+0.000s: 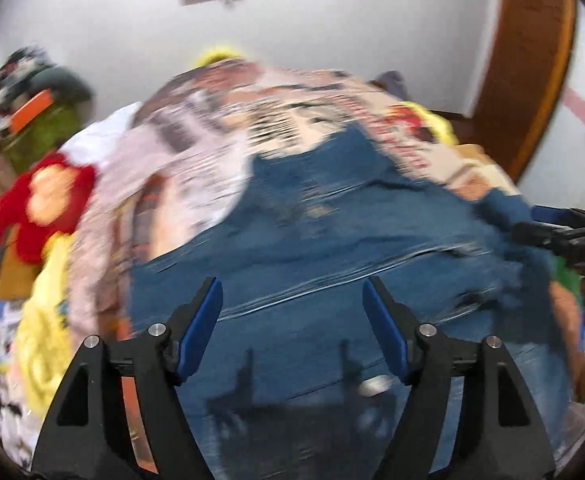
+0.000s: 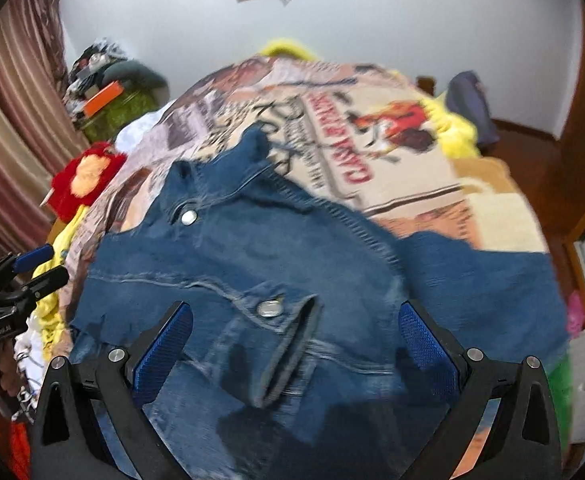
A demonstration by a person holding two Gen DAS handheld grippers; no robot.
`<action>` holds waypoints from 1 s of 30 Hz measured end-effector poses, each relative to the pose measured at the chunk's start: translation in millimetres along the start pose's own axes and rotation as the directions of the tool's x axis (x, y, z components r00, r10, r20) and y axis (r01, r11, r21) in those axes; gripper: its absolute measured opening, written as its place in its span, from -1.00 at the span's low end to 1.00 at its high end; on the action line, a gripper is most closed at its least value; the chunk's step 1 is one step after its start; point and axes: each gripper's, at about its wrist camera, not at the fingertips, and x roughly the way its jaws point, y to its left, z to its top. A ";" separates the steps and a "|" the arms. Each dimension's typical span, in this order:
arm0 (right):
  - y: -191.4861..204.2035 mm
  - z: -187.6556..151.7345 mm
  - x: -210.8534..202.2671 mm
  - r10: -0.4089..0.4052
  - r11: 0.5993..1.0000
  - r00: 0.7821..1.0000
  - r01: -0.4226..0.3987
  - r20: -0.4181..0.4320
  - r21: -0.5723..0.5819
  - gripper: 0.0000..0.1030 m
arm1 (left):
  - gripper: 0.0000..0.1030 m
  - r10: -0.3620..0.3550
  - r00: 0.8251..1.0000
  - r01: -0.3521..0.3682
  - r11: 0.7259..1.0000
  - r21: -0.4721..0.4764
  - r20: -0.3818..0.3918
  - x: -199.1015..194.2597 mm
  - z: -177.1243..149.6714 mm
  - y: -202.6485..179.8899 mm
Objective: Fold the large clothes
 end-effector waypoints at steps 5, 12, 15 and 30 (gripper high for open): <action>11.1 -0.5 45.2 0.078 0.996 0.991 -0.072 -0.105 0.058 0.84 | 0.40 0.082 0.995 -0.088 0.989 -0.117 -0.054 6.2 -35.9 58.4; 7.8 -8.1 93.4 0.067 0.989 0.974 -0.036 -0.218 0.143 0.07 | 0.40 0.090 0.991 -0.111 0.965 -0.236 -0.098 15.9 -70.5 98.4; 18.3 -6.2 87.5 0.037 0.997 0.980 -0.022 -0.196 0.076 -0.24 | 0.40 0.111 0.988 -0.135 0.962 -0.239 -0.109 18.7 -76.0 102.9; 20.2 36.0 5.3 -0.033 0.995 0.999 0.036 0.036 -0.089 -0.40 | 0.40 0.015 0.994 -0.042 0.969 -0.245 -0.110 43.6 -53.9 84.9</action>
